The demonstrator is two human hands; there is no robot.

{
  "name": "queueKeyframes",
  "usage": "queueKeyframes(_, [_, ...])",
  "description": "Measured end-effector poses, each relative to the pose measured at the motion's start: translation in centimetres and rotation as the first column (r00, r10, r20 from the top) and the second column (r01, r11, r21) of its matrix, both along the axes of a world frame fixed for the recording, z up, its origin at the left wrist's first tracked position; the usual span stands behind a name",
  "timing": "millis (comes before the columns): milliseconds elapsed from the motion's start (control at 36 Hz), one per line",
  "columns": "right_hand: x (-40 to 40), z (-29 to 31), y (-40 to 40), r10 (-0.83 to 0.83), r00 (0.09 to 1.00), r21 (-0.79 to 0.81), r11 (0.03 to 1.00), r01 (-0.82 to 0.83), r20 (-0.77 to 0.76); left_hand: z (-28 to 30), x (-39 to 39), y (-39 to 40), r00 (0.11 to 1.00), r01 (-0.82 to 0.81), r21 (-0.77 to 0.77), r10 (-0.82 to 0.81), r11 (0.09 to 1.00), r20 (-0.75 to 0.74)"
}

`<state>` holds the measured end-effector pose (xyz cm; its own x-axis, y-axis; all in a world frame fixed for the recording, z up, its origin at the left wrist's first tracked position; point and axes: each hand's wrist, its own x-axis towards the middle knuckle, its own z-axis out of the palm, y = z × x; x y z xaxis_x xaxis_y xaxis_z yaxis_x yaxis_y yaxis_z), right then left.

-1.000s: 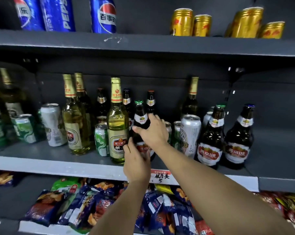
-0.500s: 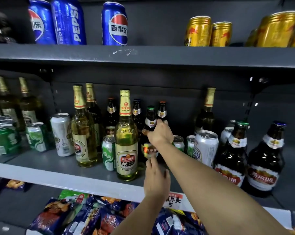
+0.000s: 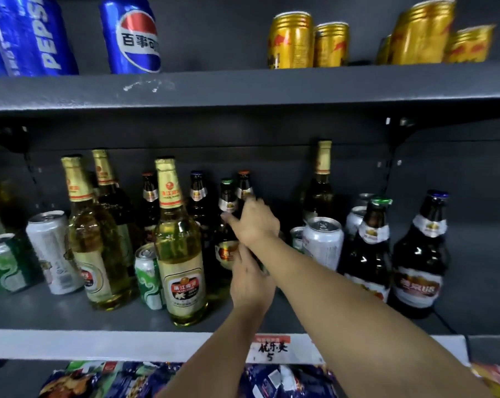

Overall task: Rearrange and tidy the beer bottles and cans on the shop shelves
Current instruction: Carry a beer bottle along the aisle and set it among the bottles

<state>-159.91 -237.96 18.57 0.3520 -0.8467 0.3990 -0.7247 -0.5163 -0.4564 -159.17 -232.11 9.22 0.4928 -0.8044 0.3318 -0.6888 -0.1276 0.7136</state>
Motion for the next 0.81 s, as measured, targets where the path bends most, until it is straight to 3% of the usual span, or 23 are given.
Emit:
queueKeyframes(83, [-2.6,1.2,0.4,-0.048,0.992,-0.296,0.955,0.010,-0.121,0.5,-0.2,-0.8,0.999,0.004,-0.084,-0.008,0.996,-0.053])
queueKeyframes(167, [-5.4,2.6,0.5,-0.131,0.933,-0.415,0.910,-0.021,-0.335,1.0,-0.3,-1.8,0.999,-0.007,-0.114,0.003,0.993,-0.036])
queueKeyframes(306, [-8.6,4.1,1.6,-0.261,0.652,-0.300,0.952,0.053,-0.712,1.8,-0.2,-2.5,1.000,-0.005,-0.026,0.005,1.000,0.016])
queueKeyframes(389, [-9.8,4.5,3.2,-0.247,0.487,-0.211,0.969,0.128,-0.838,2.3,0.0,-2.4,1.000,0.005,0.034,-0.005,0.999,0.006])
queueKeyframes(444, [-10.3,4.8,4.1,-0.208,0.433,-0.151,0.975,0.162,-0.877,2.6,0.2,-2.2,1.000,-0.014,0.041,0.014,0.999,-0.012])
queueKeyframes(500, [-10.6,5.0,4.6,-0.179,0.456,-0.104,0.977,0.186,-0.872,2.7,0.3,-1.7,0.999,-0.035,0.044,0.037,0.998,-0.035])
queueKeyframes(694, [-10.0,4.5,5.5,-0.014,0.752,0.115,0.986,0.119,-0.659,2.8,1.6,0.9,0.984,-0.176,-0.017,0.176,0.984,-0.003])
queueKeyframes(806, [-9.0,4.2,5.5,0.046,0.826,0.245,0.963,0.113,-0.562,3.4,2.3,2.2,0.981,-0.175,0.002,0.174,0.985,0.080])
